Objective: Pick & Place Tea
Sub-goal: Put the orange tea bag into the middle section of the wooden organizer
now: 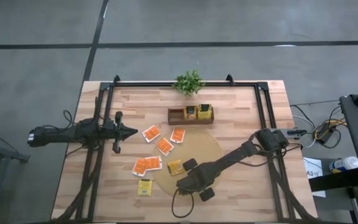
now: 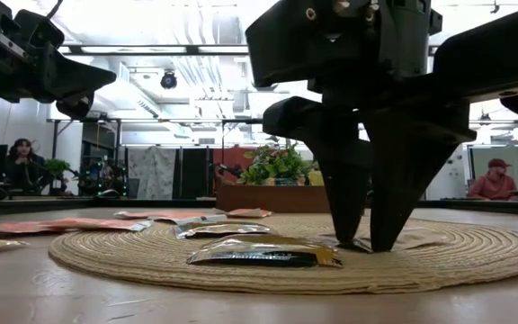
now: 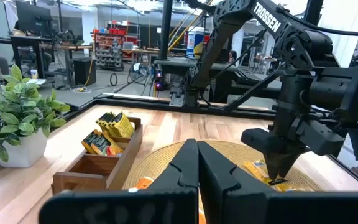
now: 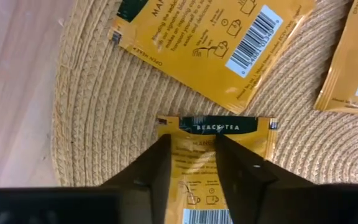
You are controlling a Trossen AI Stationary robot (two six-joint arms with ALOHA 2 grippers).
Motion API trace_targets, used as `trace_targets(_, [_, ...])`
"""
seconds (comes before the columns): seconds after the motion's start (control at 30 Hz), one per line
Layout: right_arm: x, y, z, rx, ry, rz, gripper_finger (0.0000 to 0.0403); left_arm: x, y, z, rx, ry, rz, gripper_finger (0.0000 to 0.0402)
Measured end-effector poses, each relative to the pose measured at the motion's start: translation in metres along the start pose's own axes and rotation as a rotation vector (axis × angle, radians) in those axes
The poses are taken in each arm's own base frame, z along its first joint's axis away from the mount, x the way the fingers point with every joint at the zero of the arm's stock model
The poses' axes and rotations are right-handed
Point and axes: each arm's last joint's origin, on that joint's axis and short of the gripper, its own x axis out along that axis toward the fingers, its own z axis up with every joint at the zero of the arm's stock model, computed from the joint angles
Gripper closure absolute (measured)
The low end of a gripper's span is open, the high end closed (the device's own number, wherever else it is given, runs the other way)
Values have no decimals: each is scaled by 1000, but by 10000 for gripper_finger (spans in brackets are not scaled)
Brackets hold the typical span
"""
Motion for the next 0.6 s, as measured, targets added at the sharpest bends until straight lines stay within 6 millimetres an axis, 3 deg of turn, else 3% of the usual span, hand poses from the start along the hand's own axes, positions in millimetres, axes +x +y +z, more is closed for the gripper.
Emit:
trace_targets(0.3, [1,0,4,-8,-44,-9,387,0,0,0,0,0,1,402])
trace_targets(0.6, [-15,-3,2,-36,-48,-48,394,0,0,0,0,0,0,402])
